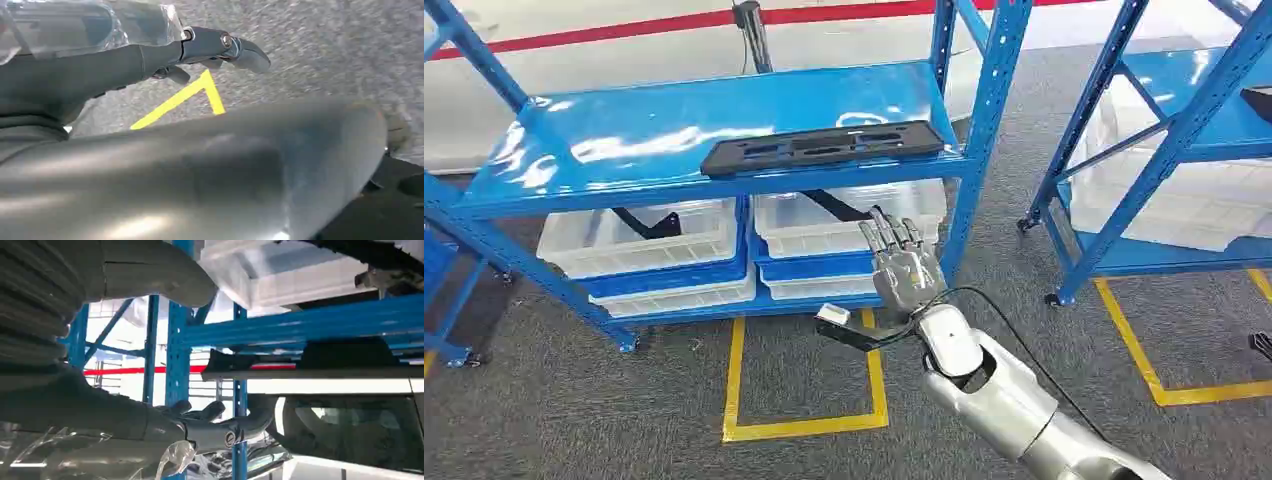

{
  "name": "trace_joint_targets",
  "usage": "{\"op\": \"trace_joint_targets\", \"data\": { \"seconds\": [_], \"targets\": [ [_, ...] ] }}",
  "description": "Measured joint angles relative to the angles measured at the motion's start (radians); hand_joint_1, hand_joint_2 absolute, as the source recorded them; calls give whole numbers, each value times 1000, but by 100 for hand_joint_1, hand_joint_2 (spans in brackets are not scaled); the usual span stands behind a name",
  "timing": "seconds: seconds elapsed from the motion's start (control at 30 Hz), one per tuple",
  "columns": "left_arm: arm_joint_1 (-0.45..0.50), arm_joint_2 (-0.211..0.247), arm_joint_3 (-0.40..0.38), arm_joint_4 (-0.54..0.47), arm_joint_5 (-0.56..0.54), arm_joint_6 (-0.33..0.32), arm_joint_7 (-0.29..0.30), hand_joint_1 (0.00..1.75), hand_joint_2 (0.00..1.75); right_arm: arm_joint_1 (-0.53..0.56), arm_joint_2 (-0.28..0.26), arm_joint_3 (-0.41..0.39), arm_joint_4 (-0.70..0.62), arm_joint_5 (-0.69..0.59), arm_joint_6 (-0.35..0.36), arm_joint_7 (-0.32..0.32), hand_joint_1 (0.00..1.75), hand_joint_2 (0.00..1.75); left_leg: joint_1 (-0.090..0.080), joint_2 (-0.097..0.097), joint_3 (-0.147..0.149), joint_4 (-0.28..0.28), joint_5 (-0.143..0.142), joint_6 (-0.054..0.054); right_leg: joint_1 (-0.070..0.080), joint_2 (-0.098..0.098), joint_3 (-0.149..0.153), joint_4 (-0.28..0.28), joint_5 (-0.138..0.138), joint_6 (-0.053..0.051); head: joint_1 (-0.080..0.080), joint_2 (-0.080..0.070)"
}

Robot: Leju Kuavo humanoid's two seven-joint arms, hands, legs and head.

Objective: Take the parts from the cabinet and place them on the table.

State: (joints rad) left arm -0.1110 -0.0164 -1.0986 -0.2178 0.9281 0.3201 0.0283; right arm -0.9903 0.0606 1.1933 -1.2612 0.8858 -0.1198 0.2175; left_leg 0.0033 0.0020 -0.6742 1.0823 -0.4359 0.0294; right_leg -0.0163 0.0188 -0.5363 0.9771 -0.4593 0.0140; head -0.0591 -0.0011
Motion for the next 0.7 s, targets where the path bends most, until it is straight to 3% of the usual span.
{"op": "trace_joint_targets", "data": {
  "seconds": [0.03,0.07,0.1,0.17,0.23,0.27,0.3,0.37,0.4,0.43,0.47,0.53,0.57,0.6,0.63,0.7],
  "targets": [
    [1,1,0,0,4,0,-1,0,0,-1,5,0,5,0,-2,-1,0,175,-11,-1,25,-89,77,22,-3,0,7,-4,-9,-1,0,0],
    [3,3,0,2,6,0,0,0,0,-4,8,0,9,2,-5,-3,0,175,-24,-12,31,-132,108,32,3,4,18,-2,-15,5,0,0],
    [1,3,0,2,10,-1,3,0,0,-4,18,1,13,2,-6,-5,0,175,-27,-12,35,-132,80,36,2,7,22,-10,-21,12,0,0],
    [1,2,0,2,13,-1,6,0,0,-4,24,3,18,3,-5,-11,0,175,-29,-9,49,-147,87,42,4,5,30,-1,-11,21,1,0],
    [1,0,0,2,15,0,5,0,0,-8,32,6,22,3,-2,-13,0,175,-18,-11,82,-157,87,45,4,-1,31,22,-27,28,1,0],
    [-1,0,0,2,16,0,5,0,0,-11,38,8,22,4,-2,-15,0,175,-18,-10,89,-158,82,50,5,-5,7,75,-35,30,1,0],
    [-3,0,0,2,17,1,5,0,0,-13,39,10,22,5,-2,-16,0,175,-18,-10,94,-158,76,55,4,-5,-39,151,-59,33,1,0],
    [-4,0,0,2,19,0,4,0,0,-9,40,16,23,5,1,-18,0,175,-18,-11,107,-157,60,55,4,-5,-135,286,-129,40,1,0],
    [-2,-2,0,2,19,0,4,0,0,-5,41,18,24,5,1,-18,0,175,-18,-12,117,-157,52,53,4,-6,-161,306,-138,41,1,0],
    [2,-3,0,2,19,0,4,0,0,-3,42,19,26,5,1,-19,0,175,-18,-13,129,-157,42,52,3,-7,-165,283,-121,42,1,0],
    [4,-4,0,2,20,0,4,0,0,-3,42,21,26,5,1,-20,0,175,-17,-14,142,-156,32,49,3,-8,-152,224,-80,42,1,0],
    [3,-5,0,2,20,0,4,0,0,-3,45,24,26,6,1,-20,0,175,-17,-13,174,-156,8,39,2,-15,-92,36,55,39,1,0],
    [2,-5,0,2,21,0,4,0,0,-3,45,27,28,6,1,-21,0,175,-23,-13,179,-151,-3,33,5,-19,-82,-11,86,32,1,0],
    [-1,-5,0,2,23,0,4,0,0,-5,46,31,29,6,2,-21,0,175,-24,-12,179,-152,-9,29,6,-21,-79,-8,47,19,1,0],
    [-3,-5,0,2,22,0,4,0,0,-5,51,32,29,6,2,-22,0,175,-24,-11,178,-153,-17,24,7,-19,-79,-8,72,14,-1,0],
    [-1,-5,0,2,23,0,4,0,0,-6,53,33,29,6,2,-22,0,175,-24,-11,189,-147,-24,16,4,-18,-73,-9,64,0,0,0]
  ]
}}
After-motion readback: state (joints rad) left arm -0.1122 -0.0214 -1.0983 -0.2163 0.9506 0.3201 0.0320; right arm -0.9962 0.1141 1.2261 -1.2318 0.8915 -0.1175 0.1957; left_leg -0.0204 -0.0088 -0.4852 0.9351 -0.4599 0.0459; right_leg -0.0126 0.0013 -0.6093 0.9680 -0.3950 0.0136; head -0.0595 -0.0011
